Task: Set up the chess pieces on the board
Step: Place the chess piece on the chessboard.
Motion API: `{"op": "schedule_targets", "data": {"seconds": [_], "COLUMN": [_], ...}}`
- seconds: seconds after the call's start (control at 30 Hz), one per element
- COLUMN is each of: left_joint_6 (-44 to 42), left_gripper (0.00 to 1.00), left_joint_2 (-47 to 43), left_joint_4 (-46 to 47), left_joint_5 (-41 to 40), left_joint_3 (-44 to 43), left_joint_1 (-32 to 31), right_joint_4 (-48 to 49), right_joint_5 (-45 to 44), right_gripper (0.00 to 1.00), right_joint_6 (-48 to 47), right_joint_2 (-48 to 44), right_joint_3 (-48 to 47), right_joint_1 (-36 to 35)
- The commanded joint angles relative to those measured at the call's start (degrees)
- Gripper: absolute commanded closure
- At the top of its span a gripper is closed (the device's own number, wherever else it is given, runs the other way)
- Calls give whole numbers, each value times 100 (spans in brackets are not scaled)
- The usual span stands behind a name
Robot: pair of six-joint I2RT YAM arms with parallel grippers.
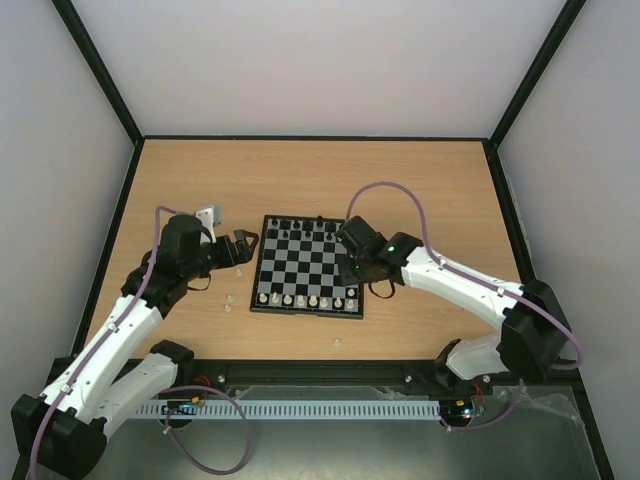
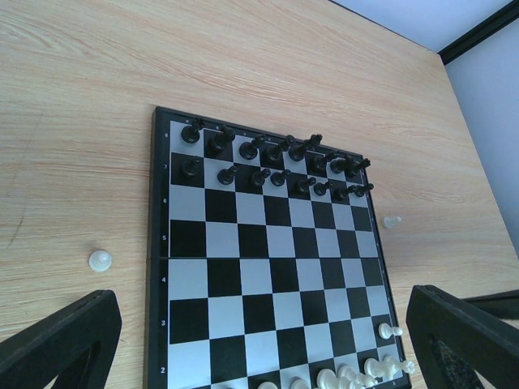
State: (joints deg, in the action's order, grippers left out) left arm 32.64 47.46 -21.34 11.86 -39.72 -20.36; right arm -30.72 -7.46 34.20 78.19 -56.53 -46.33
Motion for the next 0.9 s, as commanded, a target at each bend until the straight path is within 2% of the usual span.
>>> {"op": "schedule_targets", "data": {"seconds": [0.0, 0.27, 0.87], "left_joint_6": [55, 65, 53], "left_gripper": [1, 1, 1], "left_joint_2": [7, -1, 53], "left_joint_4": [61, 75, 146], "left_joint_5": [24, -4, -17], "left_joint_3": [46, 114, 168], "left_joint_1": [-40, -46, -47], "right_joint_4": [-343, -240, -110], "right_joint_5": [70, -97, -71], "right_gripper": [98, 98, 97], "right_joint_6": [143, 188, 154], "right_joint_2": [396, 1155, 1716], "right_joint_3": [-173, -270, -449], "right_joint_1": [-360, -621, -626]}}
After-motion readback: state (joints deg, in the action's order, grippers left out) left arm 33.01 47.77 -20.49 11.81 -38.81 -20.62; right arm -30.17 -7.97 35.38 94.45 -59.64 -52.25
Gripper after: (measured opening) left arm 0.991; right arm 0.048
